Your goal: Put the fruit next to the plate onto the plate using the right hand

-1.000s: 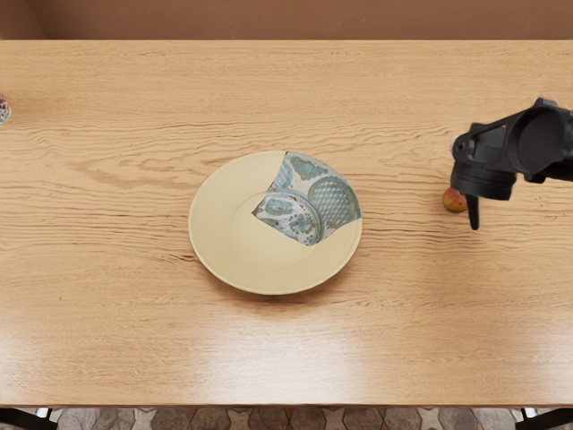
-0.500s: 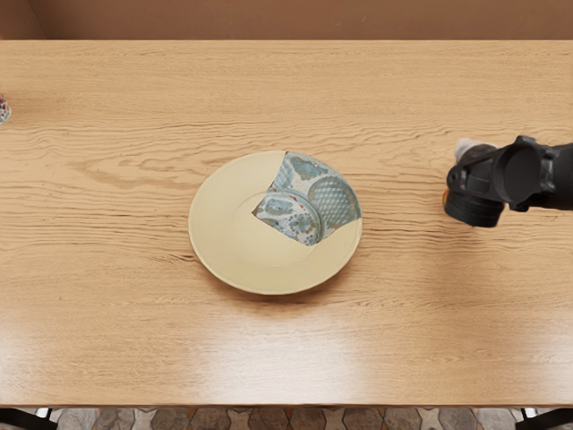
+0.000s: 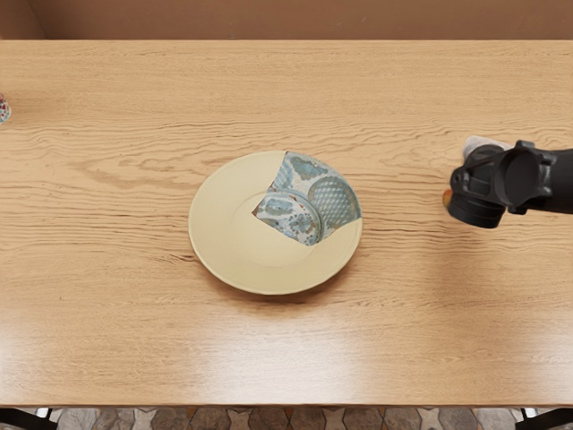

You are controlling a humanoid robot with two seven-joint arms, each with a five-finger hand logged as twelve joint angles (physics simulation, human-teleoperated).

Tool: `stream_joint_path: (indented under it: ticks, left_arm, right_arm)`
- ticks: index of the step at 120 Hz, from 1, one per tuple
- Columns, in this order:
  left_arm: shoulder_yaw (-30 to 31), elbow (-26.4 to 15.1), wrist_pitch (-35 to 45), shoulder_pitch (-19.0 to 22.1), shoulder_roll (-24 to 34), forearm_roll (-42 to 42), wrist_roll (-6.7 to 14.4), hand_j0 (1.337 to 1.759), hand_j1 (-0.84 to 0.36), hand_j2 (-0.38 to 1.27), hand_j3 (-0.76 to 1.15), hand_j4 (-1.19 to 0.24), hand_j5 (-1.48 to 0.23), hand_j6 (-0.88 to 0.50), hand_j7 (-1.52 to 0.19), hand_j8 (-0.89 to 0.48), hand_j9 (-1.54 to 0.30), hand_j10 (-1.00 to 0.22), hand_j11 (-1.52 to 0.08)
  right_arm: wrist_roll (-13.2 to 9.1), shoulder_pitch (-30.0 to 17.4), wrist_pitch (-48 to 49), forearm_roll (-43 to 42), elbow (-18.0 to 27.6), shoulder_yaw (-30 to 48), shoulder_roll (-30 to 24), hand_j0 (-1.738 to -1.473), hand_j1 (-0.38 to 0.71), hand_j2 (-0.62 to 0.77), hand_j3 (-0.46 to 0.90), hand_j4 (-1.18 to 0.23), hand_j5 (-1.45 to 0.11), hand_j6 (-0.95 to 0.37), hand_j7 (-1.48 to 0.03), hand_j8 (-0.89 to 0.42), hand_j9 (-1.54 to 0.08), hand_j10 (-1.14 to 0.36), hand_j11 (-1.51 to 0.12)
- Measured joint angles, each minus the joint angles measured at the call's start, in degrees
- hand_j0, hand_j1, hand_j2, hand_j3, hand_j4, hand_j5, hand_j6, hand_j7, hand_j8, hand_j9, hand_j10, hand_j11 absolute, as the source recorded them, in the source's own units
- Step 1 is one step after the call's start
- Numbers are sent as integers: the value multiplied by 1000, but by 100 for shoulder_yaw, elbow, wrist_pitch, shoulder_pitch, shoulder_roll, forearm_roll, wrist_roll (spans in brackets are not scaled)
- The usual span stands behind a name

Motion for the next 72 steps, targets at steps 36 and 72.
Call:
stream_joint_path:
  ticks: [36, 72]
  left_arm:
    - [0, -7, 0, -9, 0, 0, 0, 1658, 334, 3, 0, -13, -17, -13, -17, -13, -17, -13, -17]
    - [2, -7, 0, -13, 0, 0, 0, 1658, 334, 3, 0, -13, -17, -13, -17, -13, -17, -13, -17]
  right_arm:
    - [0, -188, 29, -112, -197, 52, -2, -1658, -75, -45, 0, -230, -298, -231, -297, -231, -298, -230, -298]
    - [0, -358, 195, -286, -256, 489, -29, -1658, -70, -45, 0, -234, -303, -235, -303, -235, -303, -234, -303]
